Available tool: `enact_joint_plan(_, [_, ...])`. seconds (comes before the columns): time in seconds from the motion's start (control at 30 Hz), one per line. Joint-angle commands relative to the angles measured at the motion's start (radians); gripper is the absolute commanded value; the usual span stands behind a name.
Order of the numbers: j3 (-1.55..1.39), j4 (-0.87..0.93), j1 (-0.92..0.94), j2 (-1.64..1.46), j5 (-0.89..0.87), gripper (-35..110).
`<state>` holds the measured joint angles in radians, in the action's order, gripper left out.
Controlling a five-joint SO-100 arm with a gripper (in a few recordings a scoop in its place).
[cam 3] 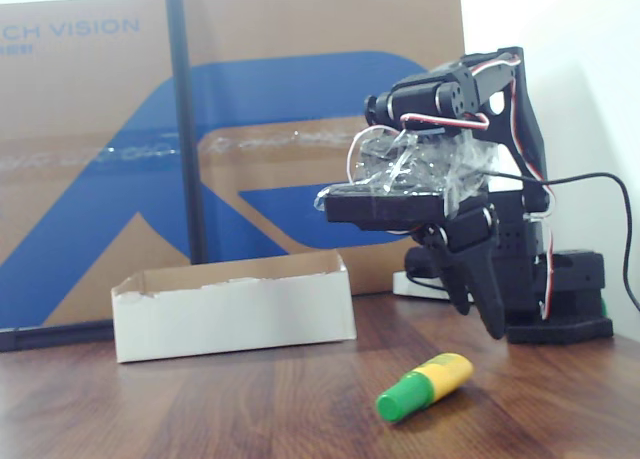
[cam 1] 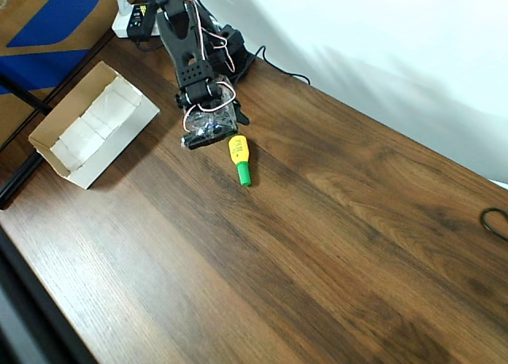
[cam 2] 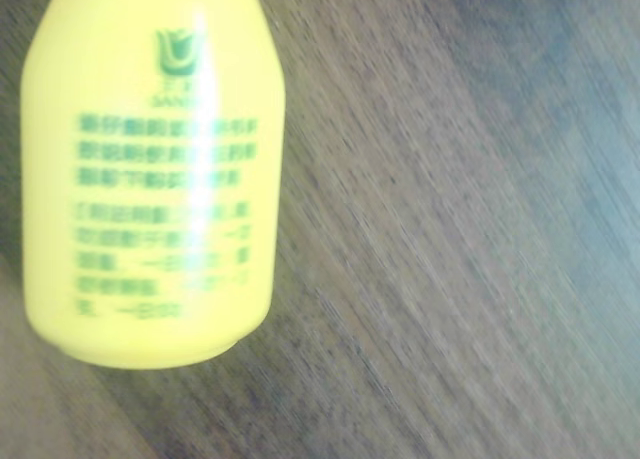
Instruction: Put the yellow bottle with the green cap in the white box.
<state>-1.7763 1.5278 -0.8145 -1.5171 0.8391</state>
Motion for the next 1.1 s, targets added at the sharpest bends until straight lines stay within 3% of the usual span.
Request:
enact_joint_plan(0.0, [0.032, 0.064, -0.026, -0.021, 0.020, 27])
enact_joint_plan(0.2, [0.032, 0.140, -0.046, -0.017, 0.077, 28])
enact_joint_plan(0.83, [0.086, 0.038, -0.044, -0.048, 0.017, 38])
enact_joint_plan(1.07, [0.084, 0.038, 0.017, -0.048, 0.095, 39])
